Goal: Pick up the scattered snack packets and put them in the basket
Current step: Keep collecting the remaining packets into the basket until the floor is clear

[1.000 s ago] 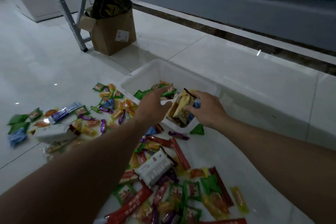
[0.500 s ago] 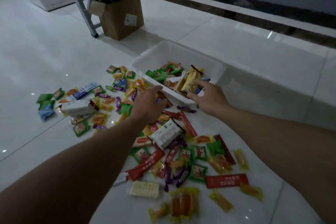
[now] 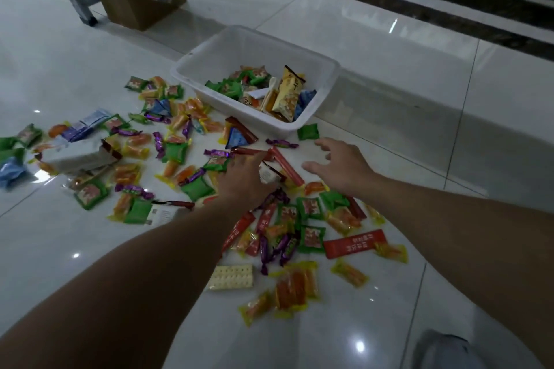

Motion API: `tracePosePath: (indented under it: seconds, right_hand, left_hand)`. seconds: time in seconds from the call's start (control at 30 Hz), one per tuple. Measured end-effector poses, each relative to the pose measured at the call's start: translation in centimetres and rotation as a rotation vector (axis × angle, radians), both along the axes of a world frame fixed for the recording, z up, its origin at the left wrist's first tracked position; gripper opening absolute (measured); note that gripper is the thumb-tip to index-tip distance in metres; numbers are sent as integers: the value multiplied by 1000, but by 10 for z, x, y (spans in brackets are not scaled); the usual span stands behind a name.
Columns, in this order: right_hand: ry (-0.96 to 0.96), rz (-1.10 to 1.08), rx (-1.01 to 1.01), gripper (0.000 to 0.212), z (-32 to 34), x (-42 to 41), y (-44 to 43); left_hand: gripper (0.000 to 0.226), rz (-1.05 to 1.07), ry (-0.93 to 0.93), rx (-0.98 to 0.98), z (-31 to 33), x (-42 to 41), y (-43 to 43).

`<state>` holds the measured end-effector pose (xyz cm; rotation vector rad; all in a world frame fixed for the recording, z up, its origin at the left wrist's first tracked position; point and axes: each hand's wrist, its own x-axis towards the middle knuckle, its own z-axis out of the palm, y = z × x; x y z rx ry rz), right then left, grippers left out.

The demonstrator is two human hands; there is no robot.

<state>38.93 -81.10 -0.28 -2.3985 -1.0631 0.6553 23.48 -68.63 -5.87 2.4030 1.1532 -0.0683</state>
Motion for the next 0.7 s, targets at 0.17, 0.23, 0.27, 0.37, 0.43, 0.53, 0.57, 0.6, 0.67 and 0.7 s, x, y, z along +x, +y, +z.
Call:
tracePosePath:
  seconds: [0.17, 0.23, 0.27, 0.37, 0.43, 0.53, 0.57, 0.6, 0.67, 0.7]
  right_hand:
    - [25, 76, -75, 70, -33, -5, -23]
    - [32, 100, -96, 71, -40, -7, -26]
    - [41, 102, -97, 71, -42, -8, -26]
    - [45, 174, -126, 80, -50, -11, -27]
    - [49, 257, -178, 91, -57, -12, -30]
    - [4, 384, -307, 94, -70, -18, -34]
    - [-31, 425, -349, 96, -75, -20, -34]
    - [-72, 457, -382, 98, -79, -22, -34]
    - [-143, 487, -416, 102, -88, -25, -31]
    - [-157, 492, -423, 102, -91, -25, -30]
  left_hand:
    - [79, 65, 131, 0, -31, 1, -14]
    - [72, 69, 79, 16, -36, -5, -13]
    - [70, 71, 39, 22, -38, -6, -11]
    - [68, 67, -79, 41, -36, -7, -6]
    - [68, 63, -137, 67, -34, -6, -2]
    - [66, 56, -194, 81, -31, -9, 0]
    - [65, 64, -213, 90, -29, -11, 0]
    - [64, 73, -233, 94, -28, -12, -1]
    - [63, 85, -266, 83, -26, -14, -3]
    - [62, 83, -271, 77, -26, -16, -3]
